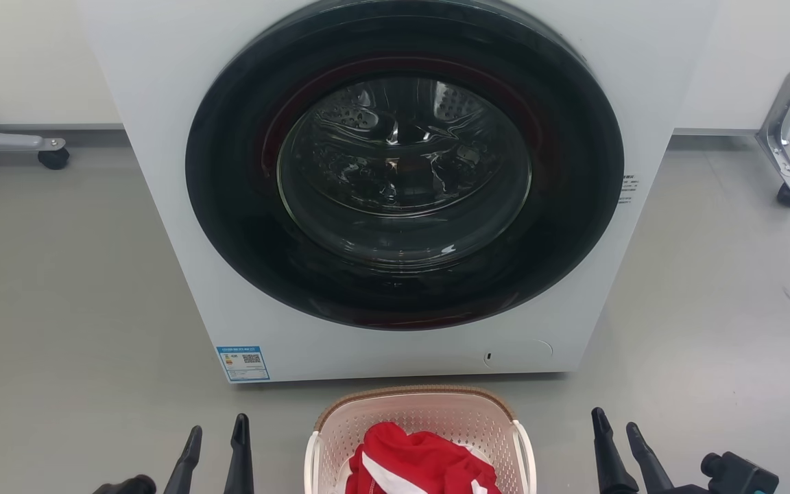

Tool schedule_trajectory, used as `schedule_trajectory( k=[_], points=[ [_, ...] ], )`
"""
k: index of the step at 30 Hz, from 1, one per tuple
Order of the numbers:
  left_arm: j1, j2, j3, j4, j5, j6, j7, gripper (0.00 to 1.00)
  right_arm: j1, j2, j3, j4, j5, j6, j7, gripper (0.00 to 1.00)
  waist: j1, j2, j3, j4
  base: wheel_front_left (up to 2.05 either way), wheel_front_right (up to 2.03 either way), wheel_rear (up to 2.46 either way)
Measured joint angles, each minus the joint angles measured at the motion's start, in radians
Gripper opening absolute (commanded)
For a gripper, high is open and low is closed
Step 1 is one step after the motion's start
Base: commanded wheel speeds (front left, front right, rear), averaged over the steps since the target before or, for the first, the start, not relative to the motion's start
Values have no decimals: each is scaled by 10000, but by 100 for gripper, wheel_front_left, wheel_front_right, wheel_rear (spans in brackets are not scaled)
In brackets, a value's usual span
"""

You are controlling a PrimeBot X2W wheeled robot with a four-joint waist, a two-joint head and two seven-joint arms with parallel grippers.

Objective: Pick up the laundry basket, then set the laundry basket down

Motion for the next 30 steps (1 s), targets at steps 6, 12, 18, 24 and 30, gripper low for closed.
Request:
schedule_trajectory(
  k=[6,12,18,24,30],
  points=[
    [32,31,-219,-98,934,130,-219,100,-58,-17,238,-35,-836,-77,-217,100,0,-1,2,4,0,0,0],
    [37,58,-343,-165,1755,297,-454,100,-157,-21,385,-79,-1563,-155,-437,100,0,-1,1,6,0,0,0],
    [87,71,-535,-263,2520,408,-658,100,-157,-23,566,-98,-2284,-211,-665,100,0,0,-4,15,0,0,0],
    [232,82,-619,-351,3210,564,-867,100,-158,-29,642,-217,-3020,-282,-886,100,0,0,0,25,0,0,0],
    [232,79,-731,-426,3946,656,-1104,100,-162,-29,731,-297,-3912,-355,-1103,100,0,0,20,36,0,0,0]
  ],
)
